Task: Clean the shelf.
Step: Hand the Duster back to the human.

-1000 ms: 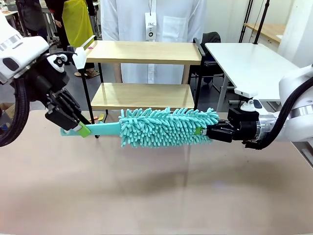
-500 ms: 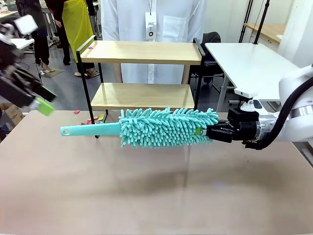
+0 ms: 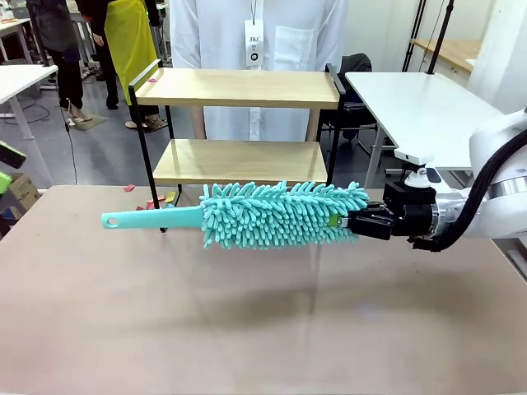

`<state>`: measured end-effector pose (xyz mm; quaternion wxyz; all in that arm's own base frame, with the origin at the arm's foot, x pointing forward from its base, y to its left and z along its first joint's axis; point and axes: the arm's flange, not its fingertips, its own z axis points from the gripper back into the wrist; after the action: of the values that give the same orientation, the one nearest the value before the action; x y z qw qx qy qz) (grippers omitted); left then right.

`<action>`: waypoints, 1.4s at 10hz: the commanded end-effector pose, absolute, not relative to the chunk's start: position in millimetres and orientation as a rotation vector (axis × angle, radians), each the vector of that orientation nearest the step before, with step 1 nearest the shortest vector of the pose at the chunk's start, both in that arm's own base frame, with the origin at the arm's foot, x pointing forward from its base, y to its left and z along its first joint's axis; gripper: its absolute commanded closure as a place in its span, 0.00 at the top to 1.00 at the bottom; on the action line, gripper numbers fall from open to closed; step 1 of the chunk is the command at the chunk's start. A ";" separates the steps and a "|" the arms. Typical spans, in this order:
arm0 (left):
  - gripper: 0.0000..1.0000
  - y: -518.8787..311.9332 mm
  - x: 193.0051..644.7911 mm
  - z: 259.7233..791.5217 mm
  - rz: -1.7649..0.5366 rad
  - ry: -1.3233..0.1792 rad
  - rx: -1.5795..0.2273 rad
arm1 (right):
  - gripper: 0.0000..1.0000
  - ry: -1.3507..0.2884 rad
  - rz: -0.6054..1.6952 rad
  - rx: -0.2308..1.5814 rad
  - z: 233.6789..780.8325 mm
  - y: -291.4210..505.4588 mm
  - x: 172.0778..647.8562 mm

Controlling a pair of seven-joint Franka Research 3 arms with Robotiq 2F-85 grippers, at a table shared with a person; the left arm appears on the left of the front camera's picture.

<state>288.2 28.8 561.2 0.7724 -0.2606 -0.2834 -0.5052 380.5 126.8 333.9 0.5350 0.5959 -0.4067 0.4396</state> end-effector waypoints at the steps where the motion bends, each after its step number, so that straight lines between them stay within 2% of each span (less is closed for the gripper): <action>1: 1.00 29.3 291.7 546.1 -1.061 -0.601 -0.572 | 0.00 -0.972 1.052 1.416 335.9 127.1 380.6; 2: 1.00 28.8 288.2 561.2 -1.095 -0.614 -0.565 | 0.17 -0.969 1.047 1.419 333.9 126.8 380.5; 7: 1.00 28.8 288.2 561.2 -1.095 -0.614 -0.565 | 0.17 -1.203 0.987 1.323 436.8 82.9 381.9; 10: 1.00 28.8 288.2 561.2 -1.095 -0.614 -0.565 | 0.17 -1.322 0.863 1.229 498.1 41.0 379.6; 13: 1.00 28.8 288.2 561.2 -1.095 -0.614 -0.565 | 0.17 -1.473 0.664 1.059 528.3 -13.8 377.3; 14: 1.00 28.8 288.2 561.2 -1.095 -0.614 -0.565 | 0.17 -1.520 0.555 0.947 530.0 -31.8 379.3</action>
<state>288.9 28.6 560.2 0.7777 -0.2558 -0.2800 -0.5014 379.0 -32.8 526.7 0.5730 0.4349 -0.6295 0.2936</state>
